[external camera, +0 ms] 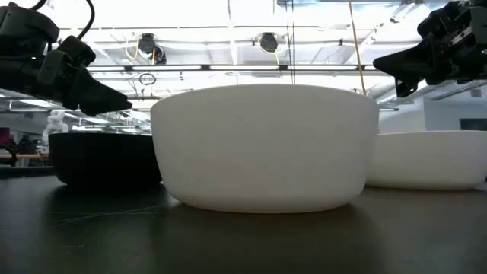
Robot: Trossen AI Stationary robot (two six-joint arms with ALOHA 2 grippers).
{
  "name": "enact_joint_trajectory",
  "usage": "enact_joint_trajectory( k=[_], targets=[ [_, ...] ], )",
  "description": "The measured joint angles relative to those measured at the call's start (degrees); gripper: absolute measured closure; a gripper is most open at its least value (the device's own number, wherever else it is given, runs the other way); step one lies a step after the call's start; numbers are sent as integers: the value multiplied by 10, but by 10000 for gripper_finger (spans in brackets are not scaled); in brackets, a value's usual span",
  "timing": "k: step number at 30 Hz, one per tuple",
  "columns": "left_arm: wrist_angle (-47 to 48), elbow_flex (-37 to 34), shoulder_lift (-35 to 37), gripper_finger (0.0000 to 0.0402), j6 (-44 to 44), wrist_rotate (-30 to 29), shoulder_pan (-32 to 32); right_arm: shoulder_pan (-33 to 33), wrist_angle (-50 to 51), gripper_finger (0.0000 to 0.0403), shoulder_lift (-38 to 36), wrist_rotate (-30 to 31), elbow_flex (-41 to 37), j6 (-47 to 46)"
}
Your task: Nest bowls inside each other
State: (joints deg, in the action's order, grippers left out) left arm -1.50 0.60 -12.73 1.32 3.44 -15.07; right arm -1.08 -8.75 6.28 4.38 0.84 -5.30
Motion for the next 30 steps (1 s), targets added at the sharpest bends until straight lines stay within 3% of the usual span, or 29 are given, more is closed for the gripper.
enact_joint_trajectory(
  k=[30],
  targets=[
    [-36, 0, 0, 190, 0, 0, 0, 0, -37, 403, 0, 0, 0, 0]
  ],
)
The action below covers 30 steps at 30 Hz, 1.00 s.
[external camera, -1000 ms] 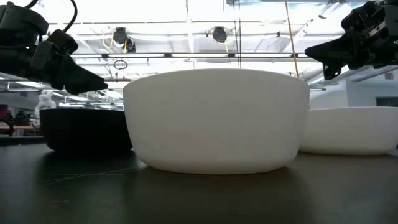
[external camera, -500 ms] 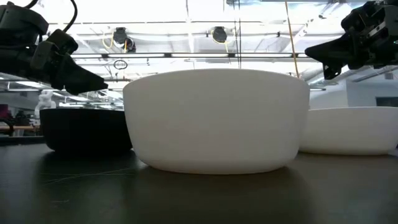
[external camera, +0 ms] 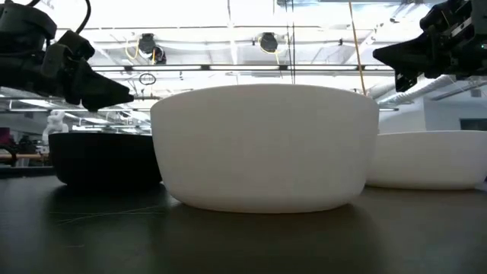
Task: Nest bowls inside each other
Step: Stack the gray bowl on top of the light gray bowl
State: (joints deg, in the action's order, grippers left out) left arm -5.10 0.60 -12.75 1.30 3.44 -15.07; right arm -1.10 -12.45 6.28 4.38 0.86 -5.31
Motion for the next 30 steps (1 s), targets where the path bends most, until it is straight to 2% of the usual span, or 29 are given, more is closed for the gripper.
enact_joint_trajectory(
  k=[19, 24, 27, 30],
  targets=[
    [-71, 0, 0, 190, 5, 10, 0, 0, -32, 403, 0, 0, 0, 21],
    [-74, 0, 0, 190, -4, 10, 0, 0, -54, 403, 0, 4, 0, 72],
    [-87, 0, 0, 190, -12, 10, 0, 0, -76, 403, 0, 30, 0, 81],
    [-100, 0, 0, 190, -12, 12, 0, 0, -86, 403, 0, 90, 0, 62]
  ],
)
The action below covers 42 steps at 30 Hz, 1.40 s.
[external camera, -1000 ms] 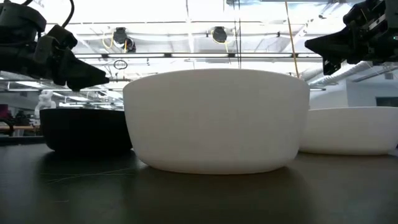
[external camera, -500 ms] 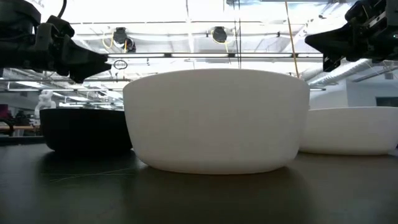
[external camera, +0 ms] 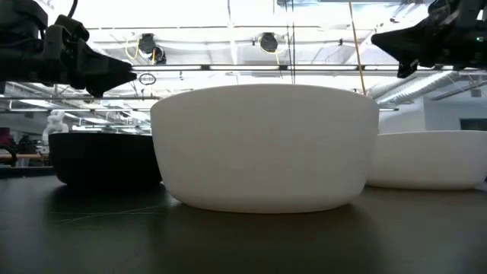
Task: Nest bowls inside each other
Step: Stack the gray bowl on top of the light gray bowl
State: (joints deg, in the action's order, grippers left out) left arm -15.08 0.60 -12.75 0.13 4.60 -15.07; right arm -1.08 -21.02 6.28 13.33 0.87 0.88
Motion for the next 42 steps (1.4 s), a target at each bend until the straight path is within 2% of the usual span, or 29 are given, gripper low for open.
enact_joint_trajectory(
  k=[4, 9, 12, 17, 21, 24, 29, 33, 37, 42],
  targets=[
    [-22, 0, 0, 190, -2, 3, 0, 0, 21, 396, 0, 76, 15, -20],
    [-32, 0, 0, 190, -25, 2, 0, 17, 71, 361, 1, 102, 50, -53],
    [-32, 0, 0, 190, -29, -1, 0, 36, 105, 329, 0, 124, 79, -80],
    [-32, 0, 0, 190, -33, -1, 0, 81, 227, 259, 22, 125, 143, -146],
    [-32, 0, 0, 190, -34, -1, 0, 121, 306, 206, 68, 125, 188, -189],
    [-32, 0, 0, 190, -31, -1, 0, 150, 348, 182, 110, 124, 224, -205],
    [-31, 0, 0, 190, -23, -1, 0, 199, 429, 170, 196, 116, 277, -219],
    [-29, 0, 0, 190, -14, -1, 0, 243, 480, 170, 256, 49, 312, -219],
    [-22, 0, 0, 190, -13, -1, 0, 273, 476, 170, 286, 18, 323, -205],
    [-18, 0, 0, 190, -34, -1, 0, 287, 446, 170, 294, 14, 323, -167]
  ],
)
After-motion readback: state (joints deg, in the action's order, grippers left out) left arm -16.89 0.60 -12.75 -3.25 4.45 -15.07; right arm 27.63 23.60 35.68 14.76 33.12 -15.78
